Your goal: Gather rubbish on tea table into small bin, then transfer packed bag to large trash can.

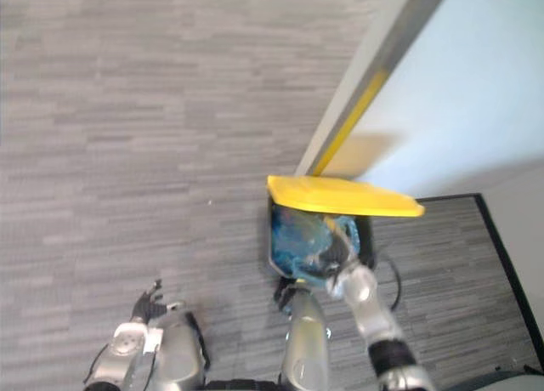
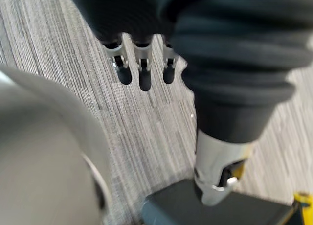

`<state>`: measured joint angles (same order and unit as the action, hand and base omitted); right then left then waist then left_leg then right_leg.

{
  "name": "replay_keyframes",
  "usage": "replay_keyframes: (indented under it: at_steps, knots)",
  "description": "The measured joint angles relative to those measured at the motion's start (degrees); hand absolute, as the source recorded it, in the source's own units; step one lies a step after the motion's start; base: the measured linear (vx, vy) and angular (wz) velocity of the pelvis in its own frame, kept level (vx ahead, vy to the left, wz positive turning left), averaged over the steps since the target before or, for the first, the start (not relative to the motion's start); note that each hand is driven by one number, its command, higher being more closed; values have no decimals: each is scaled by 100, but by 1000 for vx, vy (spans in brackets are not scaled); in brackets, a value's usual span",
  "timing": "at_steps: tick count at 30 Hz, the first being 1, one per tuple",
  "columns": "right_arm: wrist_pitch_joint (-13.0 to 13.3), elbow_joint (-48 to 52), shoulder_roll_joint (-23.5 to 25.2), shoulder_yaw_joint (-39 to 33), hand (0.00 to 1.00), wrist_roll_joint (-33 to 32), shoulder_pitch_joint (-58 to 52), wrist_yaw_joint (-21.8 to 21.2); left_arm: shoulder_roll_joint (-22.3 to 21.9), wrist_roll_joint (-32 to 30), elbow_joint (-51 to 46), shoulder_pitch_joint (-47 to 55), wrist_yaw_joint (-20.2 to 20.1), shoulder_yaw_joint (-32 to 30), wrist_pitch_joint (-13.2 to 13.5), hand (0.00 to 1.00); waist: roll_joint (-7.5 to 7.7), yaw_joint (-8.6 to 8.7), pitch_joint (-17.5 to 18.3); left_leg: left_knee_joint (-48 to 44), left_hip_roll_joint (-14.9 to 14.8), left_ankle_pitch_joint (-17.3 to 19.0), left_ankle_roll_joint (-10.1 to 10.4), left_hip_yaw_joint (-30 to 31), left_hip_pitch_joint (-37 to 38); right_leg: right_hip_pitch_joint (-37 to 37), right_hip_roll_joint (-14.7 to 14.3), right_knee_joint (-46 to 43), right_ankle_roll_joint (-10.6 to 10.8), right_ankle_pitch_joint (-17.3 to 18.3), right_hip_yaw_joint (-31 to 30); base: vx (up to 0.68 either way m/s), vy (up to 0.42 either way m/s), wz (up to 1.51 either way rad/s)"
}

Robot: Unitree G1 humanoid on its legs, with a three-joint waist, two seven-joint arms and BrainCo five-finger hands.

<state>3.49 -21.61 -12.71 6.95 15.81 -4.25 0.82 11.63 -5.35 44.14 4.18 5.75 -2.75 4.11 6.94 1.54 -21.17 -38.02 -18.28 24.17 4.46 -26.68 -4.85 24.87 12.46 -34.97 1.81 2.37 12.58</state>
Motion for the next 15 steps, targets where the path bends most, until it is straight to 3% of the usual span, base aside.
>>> replay_keyframes:
  at_steps: [2,3,4,6,7,8,9,11,12,13,15]
  knots:
    - [6,-200,231,-4,0,13,-606,-27,-5,-10,132,145,31,-63,-78,0,66,158,252,676,153,-311,41,-49,228,-188,-237,-936,112,396,-240,43,-48,-1]
    - [0,-263,273,-9,0,32,-711,-28,-8,-17,133,174,32,-59,-90,0,88,171,306,797,197,-355,38,-41,261,-273,-279,-1060,125,458,-275,149,-96,-11]
    - [4,-578,401,-80,0,101,-971,-22,-65,-25,114,204,41,-62,-109,0,218,183,490,976,388,-389,70,61,269,-573,-433,-799,163,740,-425,90,-48,-51]
    - [40,-1045,540,-315,0,186,-881,42,-193,-42,135,178,48,-84,-140,0,88,113,552,1199,535,-495,42,255,212,-697,-655,-224,182,760,-442,18,-2,-82]
    - [49,-1529,621,-488,0,210,-761,89,-350,-128,220,175,46,-71,-184,0,1,118,734,1526,541,-696,104,155,284,-896,-785,478,87,818,-483,59,-16,-75]
    - [47,-1922,628,-599,0,199,-639,158,-485,-131,304,83,56,-67,-195,0,-61,138,810,1729,635,-820,197,8,392,-1030,-852,902,-155,810,-560,75,-25,-68]
    - [44,-2078,623,-665,0,190,-566,180,-546,-131,320,64,61,-65,-194,0,-101,135,822,1781,633,-847,207,-40,417,-1039,-876,973,-170,758,-597,60,6,-49]
    - [-62,-2902,596,-965,0,-23,-278,352,-816,-104,555,16,79,-57,-198,0,-374,141,1077,2020,633,-955,256,-172,502,-1114,-983,1338,-155,561,-703,33,50,-34]
    - [-65,-2913,598,-972,0,-39,-276,357,-821,-101,562,13,81,-57,-198,0,-384,141,1085,2026,635,-960,255,-172,503,-1117,-984,1344,-156,557,-703,66,46,-2]
    - [-143,-3129,597,-1181,0,-265,-254,443,-870,-55,715,-41,137,-51,-198,0,-520,146,1132,2245,703,-1069,246,-138,653,-1304,-995,1581,-134,456,-696,59,38,9]
    - [-207,-3272,607,-1364,0,-480,-263,493,-859,-16,841,-21,179,-60,-202,0,-622,142,1203,2529,766,-1184,247,-119,821,-1509,-1020,1874,-120,334,-681,24,30,9]
